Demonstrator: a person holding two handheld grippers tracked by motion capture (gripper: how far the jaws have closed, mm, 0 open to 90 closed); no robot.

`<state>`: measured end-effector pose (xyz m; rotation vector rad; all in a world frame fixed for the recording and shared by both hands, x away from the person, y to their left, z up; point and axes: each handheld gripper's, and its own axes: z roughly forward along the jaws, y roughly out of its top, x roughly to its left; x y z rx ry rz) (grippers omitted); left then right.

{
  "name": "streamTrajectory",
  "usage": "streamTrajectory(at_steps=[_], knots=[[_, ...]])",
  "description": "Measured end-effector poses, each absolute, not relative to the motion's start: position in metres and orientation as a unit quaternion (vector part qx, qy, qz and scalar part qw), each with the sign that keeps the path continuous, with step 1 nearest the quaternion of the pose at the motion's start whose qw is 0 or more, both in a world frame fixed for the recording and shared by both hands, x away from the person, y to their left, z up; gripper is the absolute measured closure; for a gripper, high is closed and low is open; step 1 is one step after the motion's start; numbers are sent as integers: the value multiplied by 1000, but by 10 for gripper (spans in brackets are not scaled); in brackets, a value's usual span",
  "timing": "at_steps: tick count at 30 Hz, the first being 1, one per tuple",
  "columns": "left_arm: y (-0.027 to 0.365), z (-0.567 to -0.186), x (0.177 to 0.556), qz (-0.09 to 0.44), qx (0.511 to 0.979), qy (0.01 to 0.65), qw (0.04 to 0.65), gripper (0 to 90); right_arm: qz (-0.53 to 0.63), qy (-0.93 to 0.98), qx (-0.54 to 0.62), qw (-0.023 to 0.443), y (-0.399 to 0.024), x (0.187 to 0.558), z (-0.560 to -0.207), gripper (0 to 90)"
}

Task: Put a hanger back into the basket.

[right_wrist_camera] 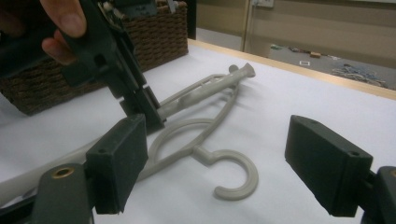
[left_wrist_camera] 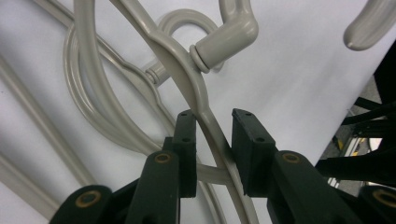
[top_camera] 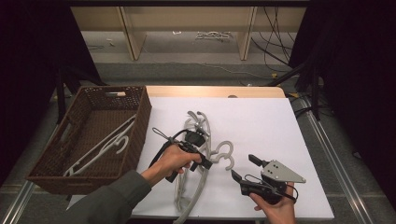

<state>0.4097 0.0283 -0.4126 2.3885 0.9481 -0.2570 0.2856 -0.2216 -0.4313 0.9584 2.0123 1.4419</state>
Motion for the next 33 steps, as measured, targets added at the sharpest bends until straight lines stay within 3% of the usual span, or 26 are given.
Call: streamTrajectory(at_steps=[22,31,33], knots=[[71,-386,402,-79,841,392,364,818,530,736,345,242,-220,288,-433,221],[77,-372,397,-67,832,425,350,823,530,735,350,235,-220,288,-433,221],[83,-371,403,-53,851,390,349,822,523,739,352,236,-220,287,-432,221]])
